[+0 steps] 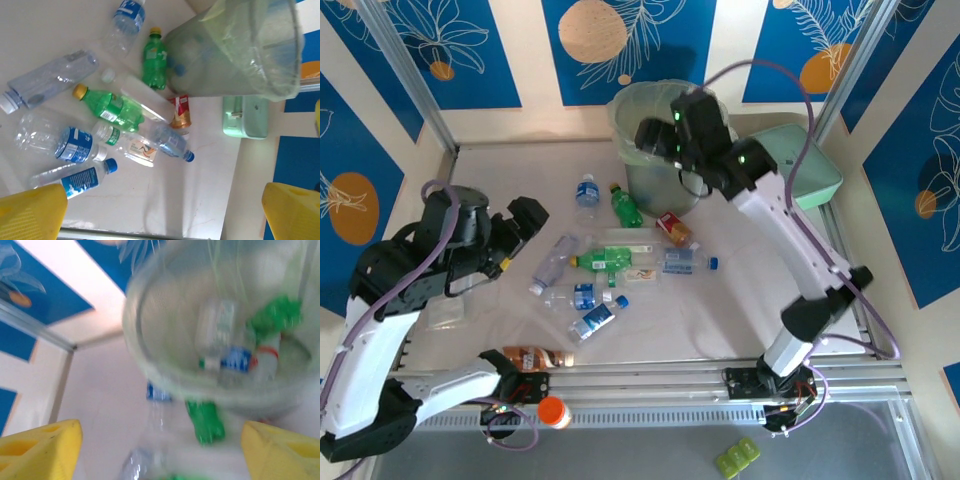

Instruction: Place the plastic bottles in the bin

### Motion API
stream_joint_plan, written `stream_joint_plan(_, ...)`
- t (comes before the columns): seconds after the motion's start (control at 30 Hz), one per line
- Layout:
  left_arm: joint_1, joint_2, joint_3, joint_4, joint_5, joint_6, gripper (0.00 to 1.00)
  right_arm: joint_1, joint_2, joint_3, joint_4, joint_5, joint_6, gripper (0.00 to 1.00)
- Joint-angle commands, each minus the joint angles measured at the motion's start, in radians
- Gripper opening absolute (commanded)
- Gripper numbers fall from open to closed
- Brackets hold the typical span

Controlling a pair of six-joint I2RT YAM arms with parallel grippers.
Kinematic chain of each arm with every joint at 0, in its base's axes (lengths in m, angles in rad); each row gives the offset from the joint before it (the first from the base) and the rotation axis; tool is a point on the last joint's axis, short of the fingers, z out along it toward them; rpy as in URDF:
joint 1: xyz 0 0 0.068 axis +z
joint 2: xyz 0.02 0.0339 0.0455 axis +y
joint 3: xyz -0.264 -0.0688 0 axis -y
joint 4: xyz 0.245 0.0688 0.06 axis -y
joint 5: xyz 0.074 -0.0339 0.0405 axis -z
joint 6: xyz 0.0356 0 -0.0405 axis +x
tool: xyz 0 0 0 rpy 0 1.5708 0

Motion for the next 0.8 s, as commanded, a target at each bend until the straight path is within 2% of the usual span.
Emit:
stream_joint_plan(0.0,0.022,-0.026,0.001,-0.048,0.037,-0.061,0.99,0.011,-0.106,-0.225,-0.123,0.034,0.197,0.81)
stream_joint_plan(0.13,0.062,-0.045,-0.004,0.019,0.071,-0.022,0.99,0.011,-0.221,-0.451,-0.142,-0.077,0.311,0.79)
stream_joint_plan(0.33,0.084,-0.043,-0.027,0.079,0.141,-0.003,0.99,-0.015,-0.243,-0.633,-0.161,-0.184,0.431,0.78)
stream_joint_plan(0.63,0.084,-0.070,-0.052,0.102,0.139,0.014,0.99,-0.036,-0.198,-0.763,-0.094,-0.259,0.516,0.77)
stream_joint_plan(0.77,0.084,-0.079,-0.027,0.068,0.073,0.017,0.99,-0.042,-0.178,-0.800,-0.066,-0.275,0.532,0.77)
